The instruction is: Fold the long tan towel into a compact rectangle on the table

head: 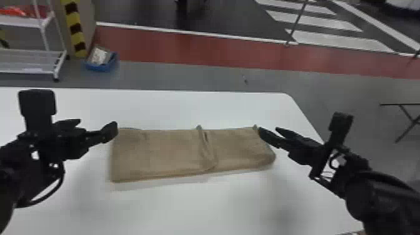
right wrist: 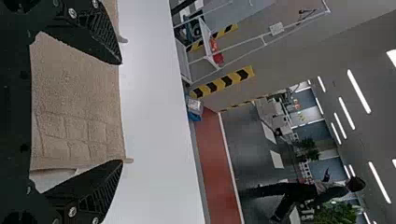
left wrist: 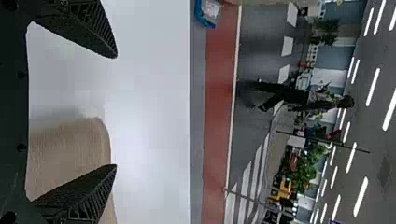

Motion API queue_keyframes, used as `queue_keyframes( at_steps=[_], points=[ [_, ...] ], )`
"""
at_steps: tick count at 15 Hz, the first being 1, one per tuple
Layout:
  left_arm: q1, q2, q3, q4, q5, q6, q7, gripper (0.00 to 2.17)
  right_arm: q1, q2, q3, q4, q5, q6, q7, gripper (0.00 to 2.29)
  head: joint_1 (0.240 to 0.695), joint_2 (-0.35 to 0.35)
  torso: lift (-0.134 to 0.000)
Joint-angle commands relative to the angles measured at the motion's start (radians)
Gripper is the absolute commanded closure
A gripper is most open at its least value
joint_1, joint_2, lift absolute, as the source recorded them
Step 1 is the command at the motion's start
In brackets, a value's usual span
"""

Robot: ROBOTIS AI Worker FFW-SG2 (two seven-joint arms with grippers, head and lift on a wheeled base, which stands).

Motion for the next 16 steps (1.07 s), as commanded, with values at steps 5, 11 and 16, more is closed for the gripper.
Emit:
queue_keyframes(
  at_steps=[5, 11, 16],
  points=[
    [0.091, 0.058, 0.134, -0.041, -0.011, -0.015, -0.043, 0.07, -0.001, 0.091, 0.135, -0.163, 0.050, 0.205, -0.098, 0.33, 0.695, -0.050, -0.128],
    [0.114, 0.055, 0.121, -0.035, -0.038, -0.018, -0.052, 0.07, -0.035, 0.169, 0.319, -0.131, 0.199, 0.202, -0.191, 0.47, 0.695, 0.065, -0.128],
    [0.133, 0.054, 0.120, -0.026, -0.046, -0.030, -0.059, 0.07, -0.047, 0.181, 0.363, -0.103, 0.245, 0.196, -0.269, 0.47, 0.695, 0.101, -0.128]
  ],
)
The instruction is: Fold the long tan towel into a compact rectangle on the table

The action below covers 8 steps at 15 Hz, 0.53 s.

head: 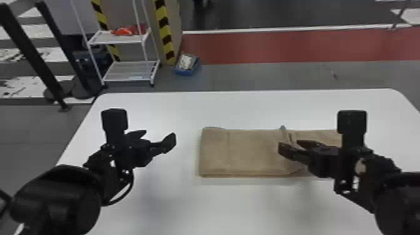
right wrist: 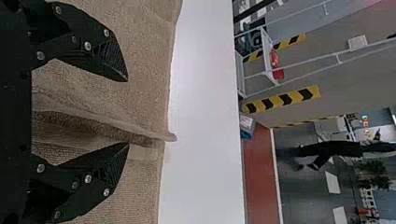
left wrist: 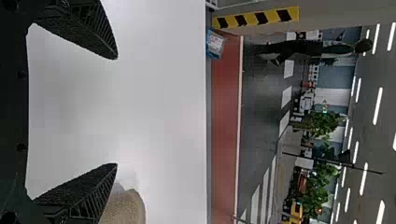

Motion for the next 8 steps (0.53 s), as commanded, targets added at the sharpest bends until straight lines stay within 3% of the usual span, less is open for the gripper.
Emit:
queue_keyframes(
  at_steps=[1, 8],
  points=[
    [0.006, -0.004, 0.000, 0.011, -0.003, -0.008, -0.007, 0.07, -0.004, 0.001, 0.007, 0.018, 0.013, -0.002, -0.021, 0.47, 0.695, 0.102, -0.128],
    [0.018, -0.012, -0.005, 0.018, -0.017, -0.020, -0.014, 0.07, -0.008, -0.003, 0.005, 0.029, 0.010, 0.022, -0.045, 0.47, 0.695, 0.089, -0.128]
  ],
)
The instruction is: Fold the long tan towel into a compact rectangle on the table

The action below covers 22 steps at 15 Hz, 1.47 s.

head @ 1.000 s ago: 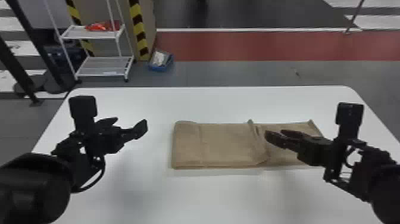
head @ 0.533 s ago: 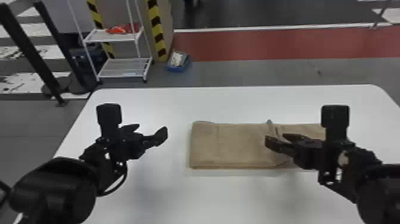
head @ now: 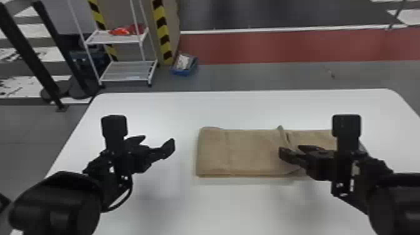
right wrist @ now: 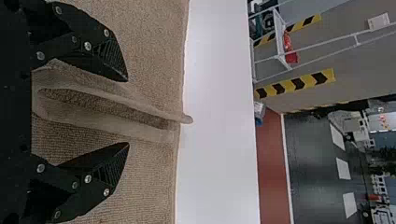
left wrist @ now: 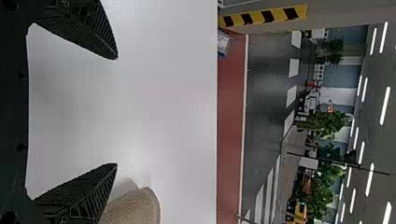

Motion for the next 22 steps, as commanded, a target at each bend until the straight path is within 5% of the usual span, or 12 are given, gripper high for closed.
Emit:
queue_keyframes(
  at_steps=[1, 13, 15, 21, 22],
  points=[
    [0.000, 0.000, 0.000, 0.000, 0.000, -0.001, -0.001, 0.07, -0.003, 0.000, 0.002, 0.002, -0.002, 0.004, 0.001, 0.47, 0.695, 0.088, -0.128],
    [0.008, 0.000, 0.017, 0.000, 0.012, -0.004, -0.007, 0.07, 0.006, 0.003, 0.011, 0.000, -0.020, 0.032, -0.010, 0.59, 0.695, 0.102, -0.128],
    [0.008, 0.000, 0.018, 0.000, 0.014, -0.004, -0.007, 0.07, 0.008, 0.003, 0.011, -0.001, -0.022, 0.032, -0.010, 0.76, 0.695, 0.103, -0.128],
    [0.011, 0.000, 0.020, 0.000, 0.017, -0.004, -0.013, 0.07, 0.011, -0.002, 0.011, -0.026, -0.026, 0.032, -0.032, 0.74, 0.695, 0.104, -0.128],
    [0.011, 0.000, 0.020, 0.000, 0.017, -0.004, -0.013, 0.07, 0.011, -0.004, 0.011, -0.031, -0.026, 0.032, -0.039, 0.51, 0.695, 0.102, -0.128]
  ],
)
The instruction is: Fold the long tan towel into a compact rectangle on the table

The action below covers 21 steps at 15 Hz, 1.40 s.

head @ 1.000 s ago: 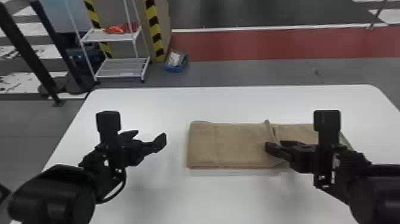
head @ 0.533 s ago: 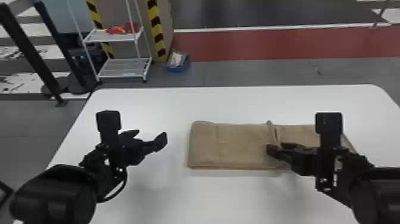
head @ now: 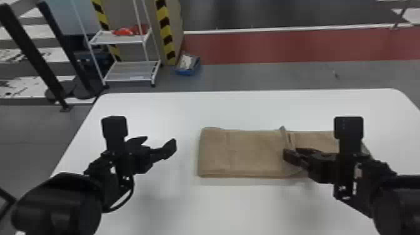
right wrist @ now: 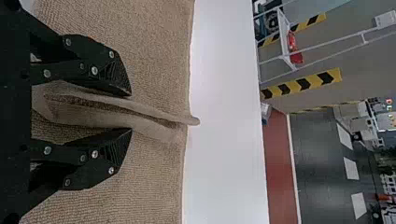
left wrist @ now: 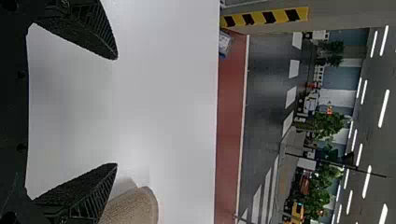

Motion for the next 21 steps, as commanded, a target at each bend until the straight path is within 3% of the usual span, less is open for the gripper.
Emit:
queue_keyframes(
  at_steps=[1, 6, 8, 16, 18, 21],
  points=[
    [-0.001, 0.000, 0.001, 0.000, 0.000, 0.000, -0.001, 0.07, 0.000, -0.005, 0.000, -0.007, 0.000, 0.001, -0.004, 0.44, 0.695, 0.100, -0.128],
    [-0.001, 0.000, 0.001, 0.000, 0.006, 0.003, -0.001, 0.07, -0.020, -0.006, 0.001, 0.002, 0.006, 0.004, -0.004, 0.47, 0.695, 0.096, -0.128],
    [0.000, 0.002, 0.001, 0.000, 0.006, 0.003, -0.001, 0.07, -0.026, -0.006, 0.008, 0.002, 0.011, 0.004, -0.004, 0.64, 0.695, 0.094, -0.128],
    [0.000, 0.002, 0.003, 0.002, 0.006, 0.003, -0.008, 0.07, -0.029, -0.005, 0.012, 0.004, 0.023, 0.016, -0.004, 0.65, 0.695, 0.097, -0.128],
    [0.002, 0.003, 0.003, 0.002, 0.006, 0.003, -0.011, 0.07, -0.032, -0.003, 0.015, 0.010, 0.025, 0.020, -0.004, 0.82, 0.695, 0.097, -0.128],
    [0.003, 0.003, 0.005, 0.003, 0.006, 0.003, -0.012, 0.07, -0.039, -0.003, 0.017, 0.014, 0.025, 0.041, -0.004, 0.82, 0.695, 0.098, -0.128]
  ],
)
